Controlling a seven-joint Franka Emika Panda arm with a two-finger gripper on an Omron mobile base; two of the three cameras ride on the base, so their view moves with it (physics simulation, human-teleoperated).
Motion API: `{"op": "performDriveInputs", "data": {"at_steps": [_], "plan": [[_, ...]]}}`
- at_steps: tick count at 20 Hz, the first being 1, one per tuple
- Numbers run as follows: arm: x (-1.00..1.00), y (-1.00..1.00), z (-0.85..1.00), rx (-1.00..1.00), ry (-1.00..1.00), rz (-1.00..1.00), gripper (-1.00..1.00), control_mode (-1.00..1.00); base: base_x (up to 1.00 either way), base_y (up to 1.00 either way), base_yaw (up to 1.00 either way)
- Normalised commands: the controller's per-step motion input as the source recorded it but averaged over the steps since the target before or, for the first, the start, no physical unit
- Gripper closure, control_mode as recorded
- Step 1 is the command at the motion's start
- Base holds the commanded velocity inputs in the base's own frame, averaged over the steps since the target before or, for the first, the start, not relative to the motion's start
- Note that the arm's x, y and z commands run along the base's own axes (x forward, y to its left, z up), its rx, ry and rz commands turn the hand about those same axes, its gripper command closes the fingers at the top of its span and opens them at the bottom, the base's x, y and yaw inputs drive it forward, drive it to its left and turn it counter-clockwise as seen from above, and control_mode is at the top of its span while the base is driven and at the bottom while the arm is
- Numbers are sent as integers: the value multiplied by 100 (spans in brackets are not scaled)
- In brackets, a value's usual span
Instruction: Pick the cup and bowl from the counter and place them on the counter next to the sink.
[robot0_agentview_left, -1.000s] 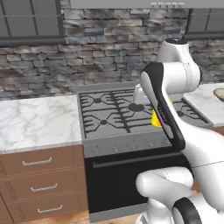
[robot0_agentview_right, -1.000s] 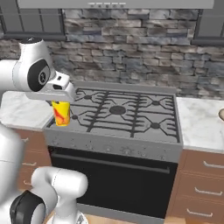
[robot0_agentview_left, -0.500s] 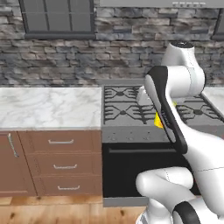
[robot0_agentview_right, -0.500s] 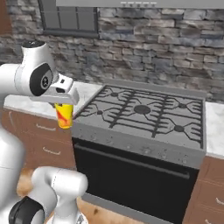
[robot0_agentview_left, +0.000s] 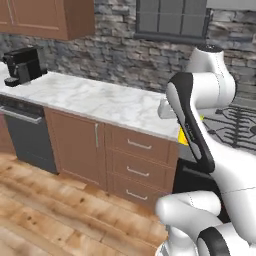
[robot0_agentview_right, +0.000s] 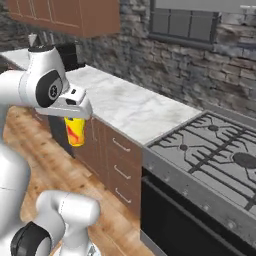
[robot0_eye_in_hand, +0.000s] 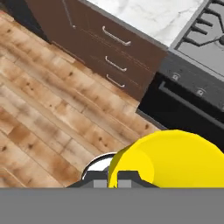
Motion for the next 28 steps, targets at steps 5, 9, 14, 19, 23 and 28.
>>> {"op": "performDriveInputs", "data": {"at_steps": [5, 9, 14, 19, 23, 28], "plan": [[0, 0, 0, 0, 0, 0, 100, 100, 0, 36, 73], [0, 0, 0, 0, 0, 0, 100, 100, 0, 33, 71], [0, 0, 0, 0, 0, 0, 100, 100, 0, 24, 71], [0, 0, 0, 0, 0, 0, 100, 100, 6, 1, 72], [0, 0, 0, 0, 0, 0, 100, 100, 12, -12, 79], [0, 0, 0, 0, 0, 0, 100, 100, 0, -1, 84]]}}
